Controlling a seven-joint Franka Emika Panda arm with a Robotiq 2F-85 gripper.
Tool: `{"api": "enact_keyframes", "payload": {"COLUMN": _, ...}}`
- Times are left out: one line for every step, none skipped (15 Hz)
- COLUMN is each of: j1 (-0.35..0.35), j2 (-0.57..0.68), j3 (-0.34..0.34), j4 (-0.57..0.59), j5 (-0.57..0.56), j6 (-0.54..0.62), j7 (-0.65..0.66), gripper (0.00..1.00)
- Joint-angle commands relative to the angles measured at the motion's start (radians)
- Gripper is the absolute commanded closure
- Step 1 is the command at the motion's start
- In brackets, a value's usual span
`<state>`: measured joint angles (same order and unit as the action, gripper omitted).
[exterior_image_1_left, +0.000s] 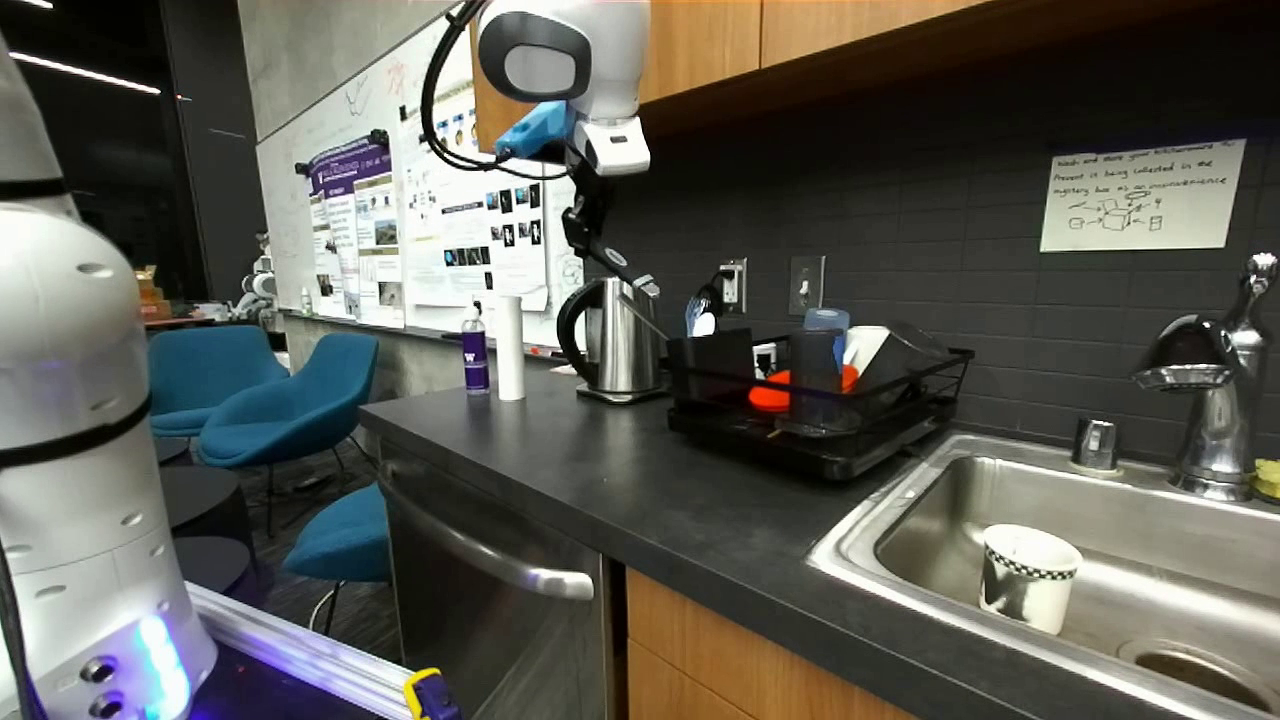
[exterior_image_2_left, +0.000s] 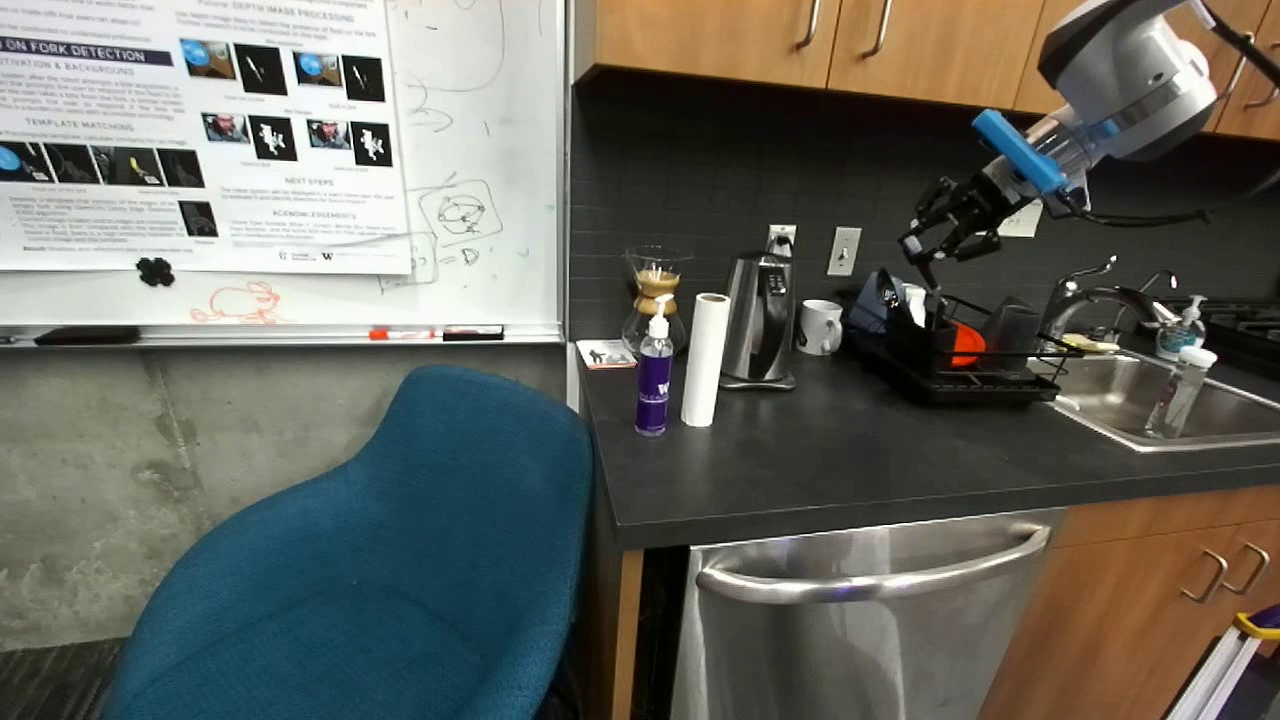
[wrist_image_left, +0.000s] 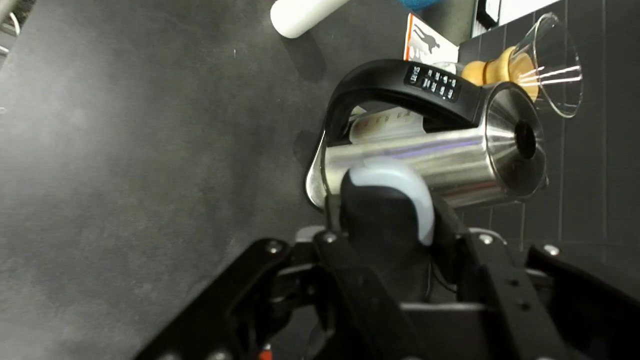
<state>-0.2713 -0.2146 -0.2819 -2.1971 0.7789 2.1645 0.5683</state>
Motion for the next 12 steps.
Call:
{"api": "enact_keyframes", "payload": {"j1": -0.018, "j2": 0.074, "j3": -0.012, "j4": 0.058, "j5": 0.039, "j6": -0.008, "j7": 0.036, "gripper": 0.83}}
{"api": "enact_keyframes", "payload": {"j1": -0.021, "j2": 0.094, "j3": -0.017, "j4": 0.069, "j5": 0.050, "j6": -0.013, "j7": 0.038, "gripper": 0.83}}
{"api": "enact_keyframes", "payload": {"j1": -0.024, "j2": 0.112, "j3": -0.022, "j4": 0.077, "j5": 0.062, "j6": -0.015, "j7": 0.038, "gripper": 0.83}}
{"api": "enact_keyframes", "payload": {"j1": -0.027, "j2": 0.132, "j3": -0.027, "j4": 0.084, "j5": 0.081, "j6": -0.015, "j7": 0.033, "gripper": 0.83}}
{"api": "enact_keyframes", "payload": {"j1": -0.029, "j2": 0.147, "j3": -0.031, "j4": 0.090, "j5": 0.098, "j6": -0.013, "j7": 0.031, "gripper": 0.83}}
{"api": "enact_keyframes", "payload": {"j1": -0.033, "j2": 0.165, "j3": -0.036, "j4": 0.099, "j5": 0.115, "j6": -0.018, "j7": 0.033, "gripper": 0.83}}
{"api": "enact_keyframes", "payload": {"j1": -0.037, "j2": 0.182, "j3": -0.041, "j4": 0.104, "j5": 0.138, "j6": -0.016, "j7": 0.028, "gripper": 0.83}}
{"api": "enact_keyframes", "payload": {"j1": -0.040, "j2": 0.195, "j3": -0.045, "j4": 0.113, "j5": 0.153, "j6": -0.020, "j7": 0.033, "gripper": 0.83}}
{"api": "enact_keyframes", "payload": {"j1": -0.044, "j2": 0.208, "j3": -0.048, "j4": 0.119, "j5": 0.169, "j6": -0.019, "j7": 0.032, "gripper": 0.83}}
{"api": "enact_keyframes", "payload": {"j1": -0.047, "j2": 0.221, "j3": -0.050, "j4": 0.124, "j5": 0.187, "j6": -0.015, "j7": 0.028, "gripper": 0.83}}
{"api": "enact_keyframes", "payload": {"j1": -0.051, "j2": 0.231, "j3": -0.053, "j4": 0.131, "j5": 0.200, "j6": -0.016, "j7": 0.031, "gripper": 0.83}}
{"api": "enact_keyframes", "payload": {"j1": -0.054, "j2": 0.240, "j3": -0.055, "j4": 0.137, "j5": 0.213, "j6": -0.016, "j7": 0.031, "gripper": 0.83}}
